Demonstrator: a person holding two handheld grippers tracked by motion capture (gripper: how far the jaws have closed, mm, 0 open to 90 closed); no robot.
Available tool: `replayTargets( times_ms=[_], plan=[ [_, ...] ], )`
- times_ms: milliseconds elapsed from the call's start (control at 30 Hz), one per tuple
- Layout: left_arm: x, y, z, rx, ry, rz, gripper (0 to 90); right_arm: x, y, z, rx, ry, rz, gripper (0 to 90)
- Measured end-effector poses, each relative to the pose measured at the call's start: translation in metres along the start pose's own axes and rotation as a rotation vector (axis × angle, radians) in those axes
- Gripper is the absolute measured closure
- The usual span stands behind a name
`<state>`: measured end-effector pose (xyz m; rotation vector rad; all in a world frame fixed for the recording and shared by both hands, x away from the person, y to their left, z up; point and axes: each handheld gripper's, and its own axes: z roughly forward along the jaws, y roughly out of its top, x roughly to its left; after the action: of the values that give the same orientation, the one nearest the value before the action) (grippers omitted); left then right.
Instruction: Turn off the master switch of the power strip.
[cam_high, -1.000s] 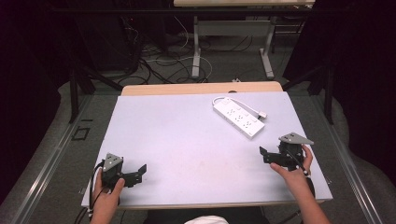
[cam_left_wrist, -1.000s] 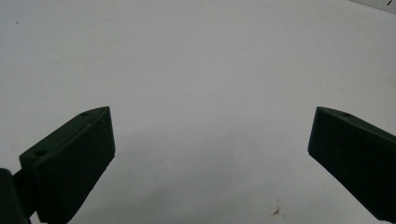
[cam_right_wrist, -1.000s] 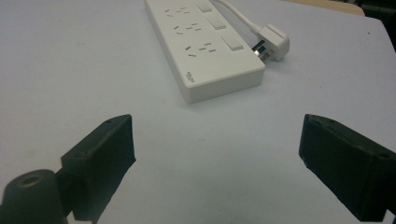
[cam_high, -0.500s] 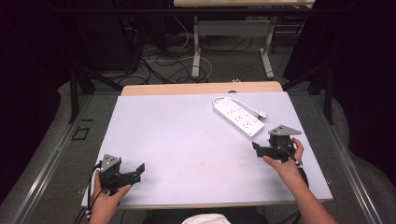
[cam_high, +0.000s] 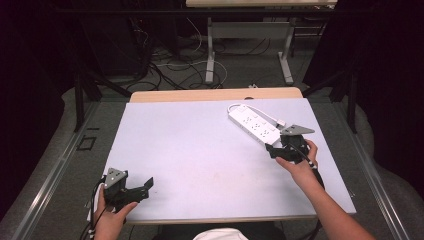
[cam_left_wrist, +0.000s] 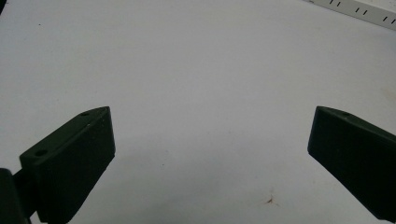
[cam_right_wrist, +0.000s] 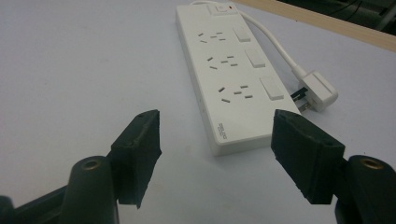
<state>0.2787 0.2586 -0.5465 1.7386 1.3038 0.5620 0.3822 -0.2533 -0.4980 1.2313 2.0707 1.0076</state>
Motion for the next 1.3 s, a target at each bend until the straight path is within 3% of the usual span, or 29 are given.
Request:
replayTargets(
  times_ms=[133, 600, 1000, 1200, 1300],
  plan=[
    [-0.002, 0.001, -0.002, 0.002, 0.011, 0.023, 0.7, -0.001, 0.006, 0.003, 0.001, 0.009, -0.003, 34.2],
    [-0.003, 0.001, -0.001, 0.008, -0.004, 0.019, 0.7, -0.007, 0.025, 0.02, 0.078, 0.036, 0.04, 37.2],
    [-0.002, 0.001, -0.002, 0.009, -0.008, 0.012, 0.7, -0.009, 0.045, 0.033, 0.121, 0.052, -0.007, 38.1],
    [-0.002, 0.0, -0.001, 0.004, -0.01, 0.004, 0.7, -0.009, 0.061, 0.04, 0.142, 0.036, -0.047, 38.6],
    [-0.002, 0.0, -0.001, 0.004, -0.01, 0.003, 0.8, -0.008, 0.068, 0.043, 0.152, 0.031, -0.038, 38.6]
  ],
)
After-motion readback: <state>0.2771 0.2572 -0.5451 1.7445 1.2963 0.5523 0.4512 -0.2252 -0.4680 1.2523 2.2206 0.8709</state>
